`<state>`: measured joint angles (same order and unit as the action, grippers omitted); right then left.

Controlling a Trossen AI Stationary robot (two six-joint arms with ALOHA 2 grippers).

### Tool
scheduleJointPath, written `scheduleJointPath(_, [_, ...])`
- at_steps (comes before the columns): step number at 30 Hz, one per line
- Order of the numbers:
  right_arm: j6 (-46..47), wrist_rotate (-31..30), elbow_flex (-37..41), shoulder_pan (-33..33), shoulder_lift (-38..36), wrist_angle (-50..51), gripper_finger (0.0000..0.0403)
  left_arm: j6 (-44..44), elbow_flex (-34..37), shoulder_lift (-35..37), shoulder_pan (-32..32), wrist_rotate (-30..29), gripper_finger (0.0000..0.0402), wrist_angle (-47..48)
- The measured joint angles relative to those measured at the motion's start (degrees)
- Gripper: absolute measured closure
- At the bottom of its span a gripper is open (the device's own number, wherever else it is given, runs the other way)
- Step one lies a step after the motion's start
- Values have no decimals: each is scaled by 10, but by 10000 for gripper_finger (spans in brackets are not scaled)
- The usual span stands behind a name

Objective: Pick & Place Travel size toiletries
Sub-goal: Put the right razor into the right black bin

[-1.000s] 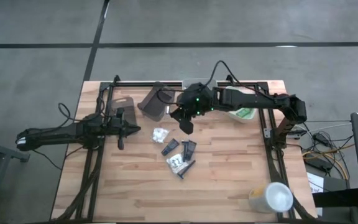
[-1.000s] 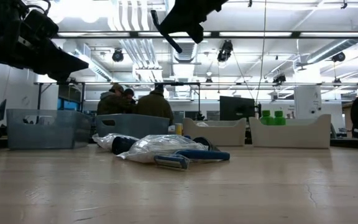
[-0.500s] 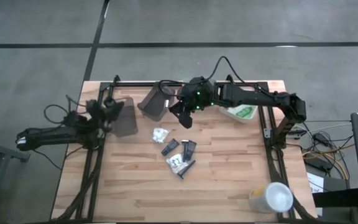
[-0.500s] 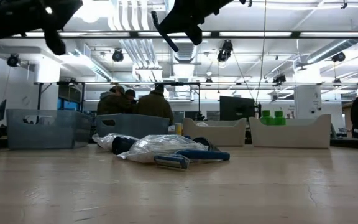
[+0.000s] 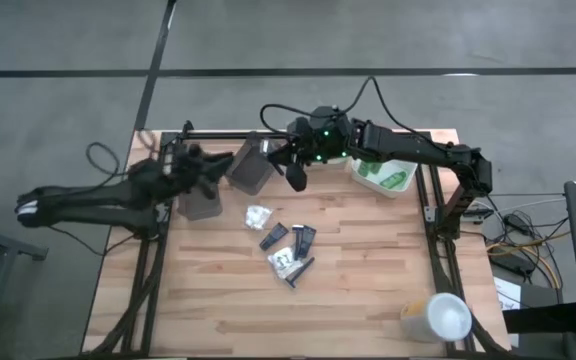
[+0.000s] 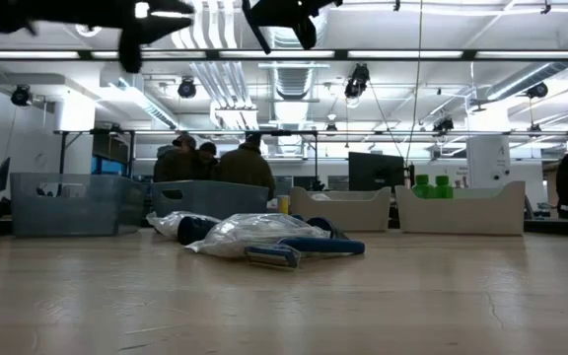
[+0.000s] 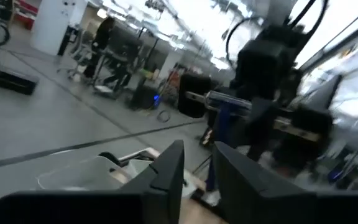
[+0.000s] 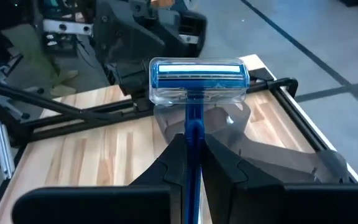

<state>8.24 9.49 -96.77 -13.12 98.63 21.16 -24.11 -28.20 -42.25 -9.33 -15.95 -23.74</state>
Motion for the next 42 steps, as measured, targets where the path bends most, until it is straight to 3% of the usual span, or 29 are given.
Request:
scheduleJointPath(6, [-3, 0, -5, -2, 0, -10, 378, 70, -135, -131, -6, 36, 290, 24])
scheduleJointPath(14, [-6, -2, -6, -2, 0, -14, 378, 88, -267, -204, -27, 50, 291, 149])
scheduleJointPath(20, [-13, 1, -11, -2, -1, -13, 378, 90, -280, -210, -47, 125, 291, 152])
scheduleJointPath(31, [-28, 13, -16, -2, 0, -22, 373, 79, -269, -185, -57, 143, 294, 153])
scheduleJointPath(42, [-30, 16, -15, -2, 0, -27, 374, 82, -269, -183, -59, 151, 366, 161])
